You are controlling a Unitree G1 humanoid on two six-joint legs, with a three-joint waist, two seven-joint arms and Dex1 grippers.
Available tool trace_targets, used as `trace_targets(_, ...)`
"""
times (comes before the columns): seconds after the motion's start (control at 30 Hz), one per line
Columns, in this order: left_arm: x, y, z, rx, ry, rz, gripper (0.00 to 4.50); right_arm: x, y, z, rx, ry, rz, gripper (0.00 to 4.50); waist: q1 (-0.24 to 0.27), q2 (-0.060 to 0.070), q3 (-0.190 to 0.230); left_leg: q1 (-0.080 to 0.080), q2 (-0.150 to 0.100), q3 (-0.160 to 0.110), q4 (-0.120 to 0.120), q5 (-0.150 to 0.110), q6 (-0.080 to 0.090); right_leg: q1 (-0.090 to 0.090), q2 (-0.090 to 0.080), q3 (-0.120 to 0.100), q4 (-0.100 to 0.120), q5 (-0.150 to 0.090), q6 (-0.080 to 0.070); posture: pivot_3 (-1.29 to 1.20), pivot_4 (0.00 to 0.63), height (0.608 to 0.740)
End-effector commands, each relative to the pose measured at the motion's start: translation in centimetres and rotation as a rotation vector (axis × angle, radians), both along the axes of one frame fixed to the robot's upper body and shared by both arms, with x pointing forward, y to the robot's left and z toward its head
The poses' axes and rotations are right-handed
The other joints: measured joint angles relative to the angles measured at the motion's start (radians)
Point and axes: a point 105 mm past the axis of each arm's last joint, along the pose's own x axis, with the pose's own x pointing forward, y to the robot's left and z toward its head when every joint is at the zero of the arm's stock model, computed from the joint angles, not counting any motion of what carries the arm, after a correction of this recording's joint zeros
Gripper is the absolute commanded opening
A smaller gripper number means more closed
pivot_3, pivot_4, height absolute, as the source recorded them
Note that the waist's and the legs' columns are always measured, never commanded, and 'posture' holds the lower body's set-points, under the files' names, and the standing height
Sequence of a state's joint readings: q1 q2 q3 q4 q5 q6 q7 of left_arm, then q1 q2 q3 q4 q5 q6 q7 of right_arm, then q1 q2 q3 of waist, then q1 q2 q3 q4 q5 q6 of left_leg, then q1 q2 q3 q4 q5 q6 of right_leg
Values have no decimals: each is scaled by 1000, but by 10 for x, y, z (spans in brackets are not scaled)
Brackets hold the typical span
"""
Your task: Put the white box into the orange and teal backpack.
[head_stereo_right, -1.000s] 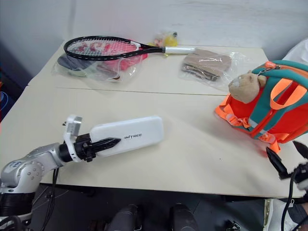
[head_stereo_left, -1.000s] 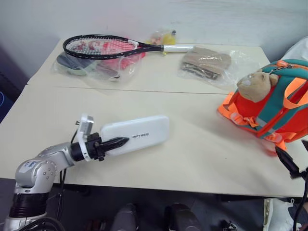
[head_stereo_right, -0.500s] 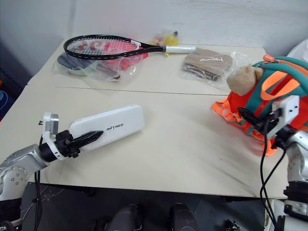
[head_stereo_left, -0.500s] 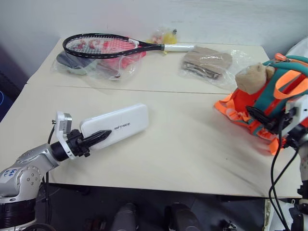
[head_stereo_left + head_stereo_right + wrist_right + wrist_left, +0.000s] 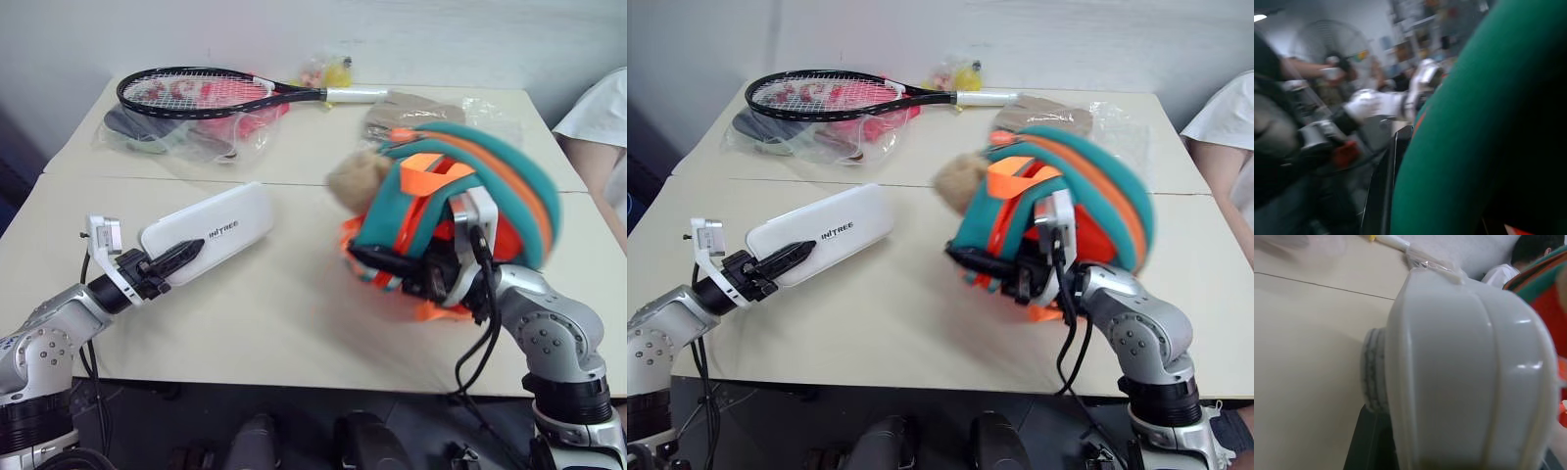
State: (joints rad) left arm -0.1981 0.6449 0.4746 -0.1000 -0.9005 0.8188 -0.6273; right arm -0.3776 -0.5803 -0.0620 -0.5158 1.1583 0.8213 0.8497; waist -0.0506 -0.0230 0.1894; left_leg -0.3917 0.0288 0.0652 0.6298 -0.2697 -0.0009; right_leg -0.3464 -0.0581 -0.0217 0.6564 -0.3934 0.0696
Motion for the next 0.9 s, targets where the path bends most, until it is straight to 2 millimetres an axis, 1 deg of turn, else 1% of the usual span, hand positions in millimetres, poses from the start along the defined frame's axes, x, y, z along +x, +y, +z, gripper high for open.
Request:
trace_targets(0.03, -4, 10, 18, -7, -76, 28, 1215, -22, -10, 9, -26, 54, 108, 6, 1, -1, 1, 0, 0, 0, 1, -1, 1, 1, -1, 0, -1, 0, 0, 0, 150, 740)
trace_targets(0.07, -8, 9, 24, -24, -105, 15, 1215, -22, -15, 6, -67, 71, 105, 6, 2, -2, 1, 0, -1, 0, 1, -1, 2, 1, -1, 0, -2, 0, 0, 0, 150, 740)
trace_targets(0.13, -20, 5, 41, -82, -172, -37, 1215, -9, -25, -4, -150, 65, 24, 6, 5, -3, 1, 0, -1, 0, 1, -2, 3, 2, -1, 0, -3, 0, 0, 0, 150, 740)
trace_targets(0.2, -33, 0, 54, -80, -209, -90, 1215, 0, -31, -9, -191, 47, -21, 6, 7, -5, 2, 0, 0, 0, 1, -2, 3, 2, -1, -1, -3, 0, 0, 0, 150, 740)
trace_targets(0.27, -47, -3, 67, -80, -242, -131, 1215, 3, -31, -10, -195, 37, -30, 6, 7, -5, 2, 0, 0, 0, 0, -2, 2, 2, -1, -1, -3, 0, 0, 0, 150, 740)
trace_targets(0.33, -58, -4, 86, -74, -289, -147, 1215, 3, -29, -14, -194, 32, -30, 6, 7, -5, 2, 0, 0, 0, 0, -1, 2, 1, -1, -1, -3, 0, 0, 0, 150, 740)
trace_targets(0.4, -63, -5, 100, -50, -330, -148, 1215, 2, -27, -19, -200, 33, -29, 6, 9, -5, 2, 0, 0, -1, 0, -1, 1, 1, -1, -1, -3, 0, 0, 0, 150, 740)
trace_targets(0.47, -68, -12, 110, -38, -352, -186, 1215, 2, -27, -23, -214, 35, -31, 6, 14, -5, 2, 0, 0, -1, 0, -1, 1, 2, -1, -1, -3, 0, 0, 0, 150, 740)
trace_targets(0.53, -70, -23, 117, -40, -367, -248, 1215, 3, -28, -26, -215, 43, -44, 6, 18, -5, 2, 1, -1, -1, 0, -1, 1, 3, -1, -1, -3, 0, 0, 0, 150, 740)
trace_targets(0.6, -71, -34, 119, -45, -368, -308, 1215, 6, -29, -28, -216, 44, -62, 6, 22, -5, 2, 1, -1, -1, 0, -1, 2, 3, -1, -1, -3, 0, 0, 0, 150, 740)
trace_targets(0.73, -70, -48, 109, -25, -322, -399, 1215, 12, -31, -32, -225, 28, -92, 6, 22, -5, 2, 1, -1, -1, 0, -1, 1, 3, -1, -1, -4, 0, 0, 0, 150, 740)
trace_targets(0.83, -71, -51, 107, -15, -304, -436, 1215, 14, -32, -33, -227, 21, -103, 6, 17, -5, 2, 1, -1, -1, 0, 0, 0, 2, -1, -1, -4, 0, 0, 0, 150, 740)
trace_targets(0.9, -66, -50, 94, 54, -264, -437, 1215, 15, -33, -33, -228, 21, -110, 6, 18, -5, 2, 1, 0, -1, -1, 0, 0, 2, 0, -1, -4, 0, 0, 0, 150, 740)
